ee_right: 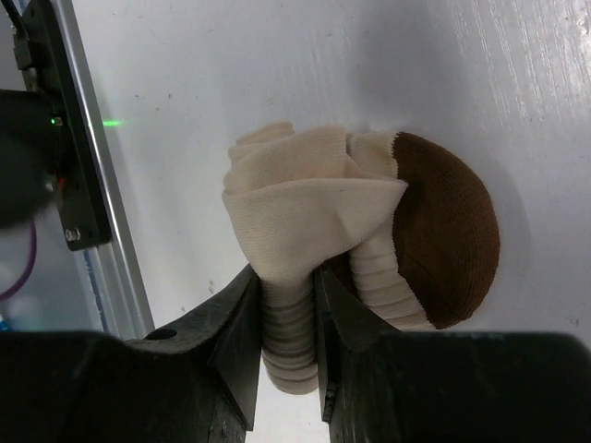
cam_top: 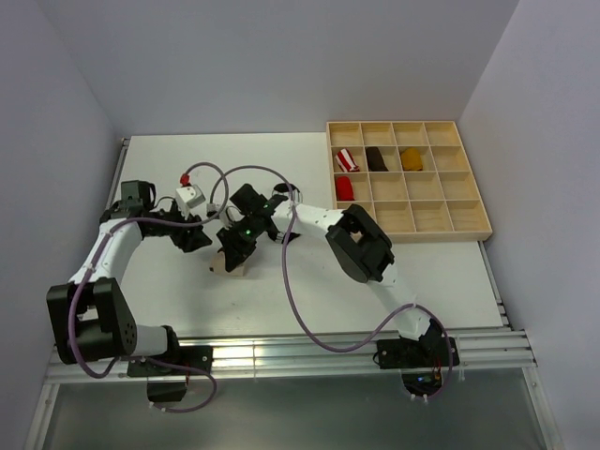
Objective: Roll the socks
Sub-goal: Roll the sock at the center of the board.
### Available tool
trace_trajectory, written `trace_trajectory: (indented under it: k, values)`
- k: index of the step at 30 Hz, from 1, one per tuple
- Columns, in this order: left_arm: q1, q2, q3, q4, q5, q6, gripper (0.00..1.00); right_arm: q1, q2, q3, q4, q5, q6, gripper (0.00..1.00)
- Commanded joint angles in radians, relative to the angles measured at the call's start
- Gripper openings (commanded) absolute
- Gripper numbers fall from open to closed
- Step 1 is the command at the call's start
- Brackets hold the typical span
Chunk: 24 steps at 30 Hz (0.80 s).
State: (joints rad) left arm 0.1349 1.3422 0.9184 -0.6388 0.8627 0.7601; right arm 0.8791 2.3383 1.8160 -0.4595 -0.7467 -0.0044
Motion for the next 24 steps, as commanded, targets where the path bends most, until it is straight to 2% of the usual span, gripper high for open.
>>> trace_trajectory:
  k: [1, 2, 4, 9, 15, 19, 24]
  values:
    - [-0.017, 0.034, 0.008, -0.140, 0.068, 0.192, 0.68, -0.012, 0.062, 0.023, -0.096, 0.030, 0.003, 0.18]
    - [-0.023, 0.044, 0.010, -0.157, 0.070, 0.217, 0.75, -0.014, 0.070, 0.028, -0.102, 0.024, 0.001, 0.18]
    - [-0.037, 0.064, 0.004, -0.183, 0.073, 0.269, 0.72, -0.019, 0.078, 0.037, -0.110, 0.020, 0.027, 0.18]
    - [-0.096, 0.040, -0.067, -0.114, 0.033, 0.251, 0.67, -0.022, 0.085, 0.034, -0.110, 0.020, 0.035, 0.18]
    - [-0.178, 0.037, -0.115, 0.002, -0.036, 0.156, 0.60, -0.022, 0.092, 0.031, -0.110, 0.017, 0.035, 0.18]
    - [-0.184, 0.048, -0.127, 0.062, -0.040, 0.102, 0.57, -0.023, 0.095, 0.026, -0.100, 0.004, 0.041, 0.18]
    - [-0.185, 0.092, -0.122, 0.051, -0.056, 0.133, 0.55, -0.025, 0.096, 0.029, -0.100, 0.000, 0.041, 0.18]
